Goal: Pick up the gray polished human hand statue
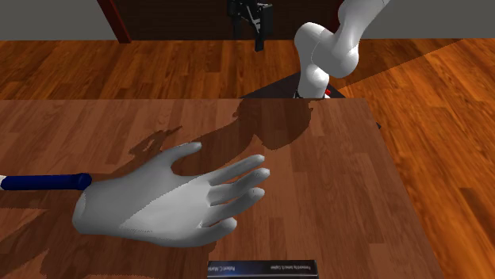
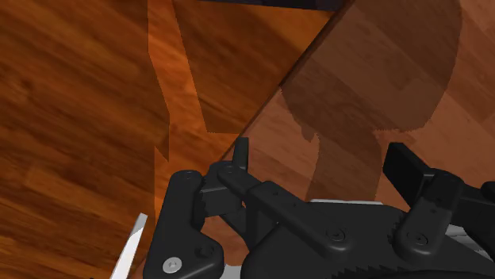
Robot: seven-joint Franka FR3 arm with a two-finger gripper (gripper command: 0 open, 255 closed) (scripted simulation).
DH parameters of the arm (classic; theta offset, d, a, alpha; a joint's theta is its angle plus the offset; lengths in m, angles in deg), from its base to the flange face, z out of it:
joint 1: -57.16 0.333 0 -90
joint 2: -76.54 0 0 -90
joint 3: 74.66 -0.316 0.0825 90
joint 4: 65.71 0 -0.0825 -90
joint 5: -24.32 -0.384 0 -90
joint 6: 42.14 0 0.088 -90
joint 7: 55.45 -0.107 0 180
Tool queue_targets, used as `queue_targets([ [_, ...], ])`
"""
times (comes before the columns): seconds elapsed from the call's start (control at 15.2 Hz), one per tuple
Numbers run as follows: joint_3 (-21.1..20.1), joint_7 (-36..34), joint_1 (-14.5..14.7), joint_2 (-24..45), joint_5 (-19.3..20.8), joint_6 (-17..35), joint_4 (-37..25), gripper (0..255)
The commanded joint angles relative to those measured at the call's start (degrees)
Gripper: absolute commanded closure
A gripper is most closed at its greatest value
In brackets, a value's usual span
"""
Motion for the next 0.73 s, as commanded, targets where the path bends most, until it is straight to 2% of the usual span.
queue_targets([
  [0.0, 0.0, 0.0, 0.0, 0.0, 0.0, 0.0, 0.0, 0],
  [0.66, -8.1, -10.3, 1.2, 24.4, -0.4, 1.6, -18.1, 0],
])
